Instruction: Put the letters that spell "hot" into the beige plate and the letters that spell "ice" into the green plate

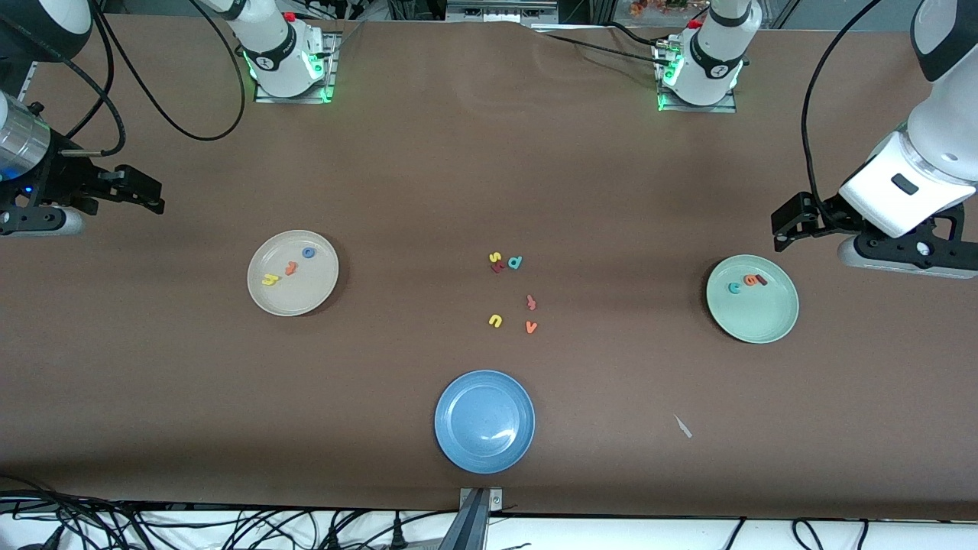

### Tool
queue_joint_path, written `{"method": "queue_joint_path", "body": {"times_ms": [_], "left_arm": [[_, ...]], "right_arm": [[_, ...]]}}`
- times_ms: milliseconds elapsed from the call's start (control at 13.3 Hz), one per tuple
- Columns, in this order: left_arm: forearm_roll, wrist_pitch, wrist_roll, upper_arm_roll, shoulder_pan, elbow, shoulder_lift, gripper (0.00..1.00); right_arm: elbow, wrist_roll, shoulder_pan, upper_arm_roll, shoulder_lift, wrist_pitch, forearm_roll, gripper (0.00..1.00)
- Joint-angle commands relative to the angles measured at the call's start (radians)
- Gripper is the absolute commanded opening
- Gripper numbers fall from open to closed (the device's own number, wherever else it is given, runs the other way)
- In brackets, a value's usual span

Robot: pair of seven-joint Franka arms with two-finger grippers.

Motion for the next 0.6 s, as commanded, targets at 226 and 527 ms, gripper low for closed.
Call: {"method": "queue_joint_path", "body": {"times_ms": [226,527], "left_arm": [[-0.015,-0.001,0.011,0.005,0.011,0.0,-0.012,1.0],[-0.015,-0.001,0.011,0.005,0.013,0.0,-0.012,1.0]], "right_arm": [[0.029,0.004,0.0,0.002,0.013,-0.012,0.0,1.0],[0.029,0.004,0.0,0.002,0.011,-0.012,-0.002,1.0]]}}
